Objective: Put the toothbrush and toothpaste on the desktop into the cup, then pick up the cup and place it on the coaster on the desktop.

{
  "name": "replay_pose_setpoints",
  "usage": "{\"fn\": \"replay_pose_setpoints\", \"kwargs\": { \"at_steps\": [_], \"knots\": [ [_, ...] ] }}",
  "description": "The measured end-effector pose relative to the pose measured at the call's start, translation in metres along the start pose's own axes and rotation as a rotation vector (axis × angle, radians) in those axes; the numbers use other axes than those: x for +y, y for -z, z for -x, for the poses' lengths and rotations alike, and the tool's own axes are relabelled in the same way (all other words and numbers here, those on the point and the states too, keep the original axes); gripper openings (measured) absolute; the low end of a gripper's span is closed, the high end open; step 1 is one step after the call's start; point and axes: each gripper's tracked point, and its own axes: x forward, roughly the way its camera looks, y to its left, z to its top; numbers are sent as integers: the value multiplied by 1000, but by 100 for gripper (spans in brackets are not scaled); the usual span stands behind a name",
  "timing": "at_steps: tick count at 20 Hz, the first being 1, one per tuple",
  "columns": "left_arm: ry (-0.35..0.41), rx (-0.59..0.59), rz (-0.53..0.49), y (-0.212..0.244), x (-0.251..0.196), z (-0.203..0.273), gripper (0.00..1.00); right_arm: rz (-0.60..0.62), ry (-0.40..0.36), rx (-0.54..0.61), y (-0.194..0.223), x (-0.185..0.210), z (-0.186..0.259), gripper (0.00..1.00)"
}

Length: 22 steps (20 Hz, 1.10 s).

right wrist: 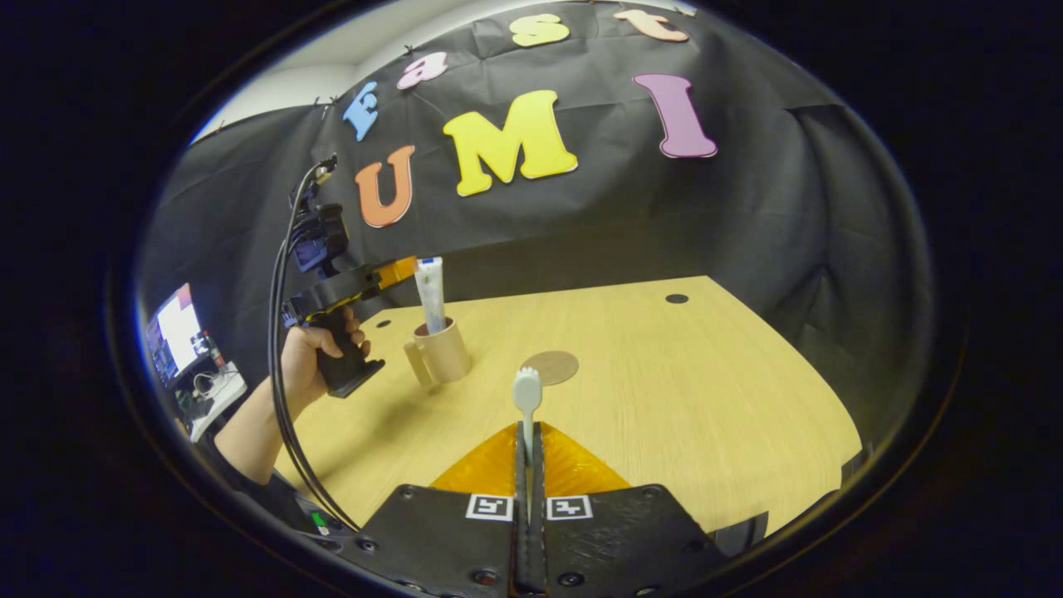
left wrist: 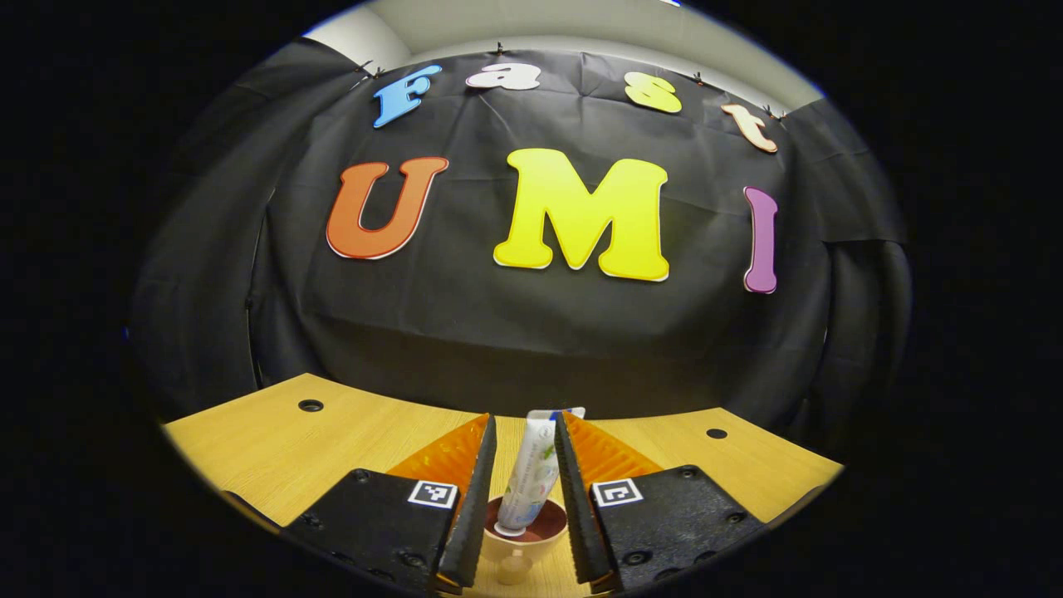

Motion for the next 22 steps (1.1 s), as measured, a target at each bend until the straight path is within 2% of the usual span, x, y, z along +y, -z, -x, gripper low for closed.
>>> {"fn": "replay_pose_setpoints", "kwargs": {
  "at_steps": [1, 4, 5, 11, 16, 22],
  "knots": [
    [14, 4, 0, -2, -3, 2, 45, 2, -4, 0, -1, 2, 0, 0],
    [-2, 13, -28, -3, 4, 9, 97, 18, -14, -9, -4, 8, -2, 0],
    [-13, 7, -34, -8, 8, 14, 99, 28, -19, -16, -7, 11, -2, 0],
    [-59, 5, -47, -20, 28, 46, 98, 125, -86, -92, -55, 51, -25, 0],
    [-96, 24, -22, -21, 57, 84, 98, 207, -158, -189, -114, 105, -73, 0],
    [-155, 34, -51, -11, 97, 122, 99, 245, -258, -263, -163, 184, -133, 0]
  ]
}}
